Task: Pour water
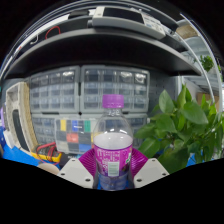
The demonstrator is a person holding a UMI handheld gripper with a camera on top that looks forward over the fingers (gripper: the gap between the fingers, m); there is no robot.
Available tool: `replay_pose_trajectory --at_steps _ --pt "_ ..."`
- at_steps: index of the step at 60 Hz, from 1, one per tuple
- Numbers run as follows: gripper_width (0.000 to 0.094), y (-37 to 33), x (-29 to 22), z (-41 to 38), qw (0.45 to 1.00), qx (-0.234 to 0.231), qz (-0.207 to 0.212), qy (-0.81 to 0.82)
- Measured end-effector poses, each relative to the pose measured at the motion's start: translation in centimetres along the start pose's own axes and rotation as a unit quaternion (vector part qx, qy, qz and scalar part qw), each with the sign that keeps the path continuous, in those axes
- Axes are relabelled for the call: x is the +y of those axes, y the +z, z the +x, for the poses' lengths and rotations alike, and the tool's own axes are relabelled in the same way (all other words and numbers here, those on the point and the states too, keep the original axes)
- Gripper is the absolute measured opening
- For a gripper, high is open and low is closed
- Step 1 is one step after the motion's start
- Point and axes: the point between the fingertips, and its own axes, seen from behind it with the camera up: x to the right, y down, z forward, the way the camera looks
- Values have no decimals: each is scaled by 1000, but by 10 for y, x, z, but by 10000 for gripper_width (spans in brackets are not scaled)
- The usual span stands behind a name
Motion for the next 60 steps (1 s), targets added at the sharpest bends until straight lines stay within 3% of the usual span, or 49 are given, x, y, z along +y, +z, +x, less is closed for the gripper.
replay_pose_trajectory --at_steps 6,9,11,28,37,44,51,60 --pt "436 8 38 1 1000 -7 -23 -7" --pt "483 10 31 -1 1000 -9 12 1" --pt "439 8 29 0 1000 -7 23 9" --pt "525 -2 29 4 999 -6 39 21" --pt "849 -1 64 -3 999 -13 -21 29" --pt "849 -19 72 -12 999 -23 -30 12" --pt "842 -52 83 -12 998 -18 -67 1" --pt "841 -98 61 -22 997 -29 -77 0"
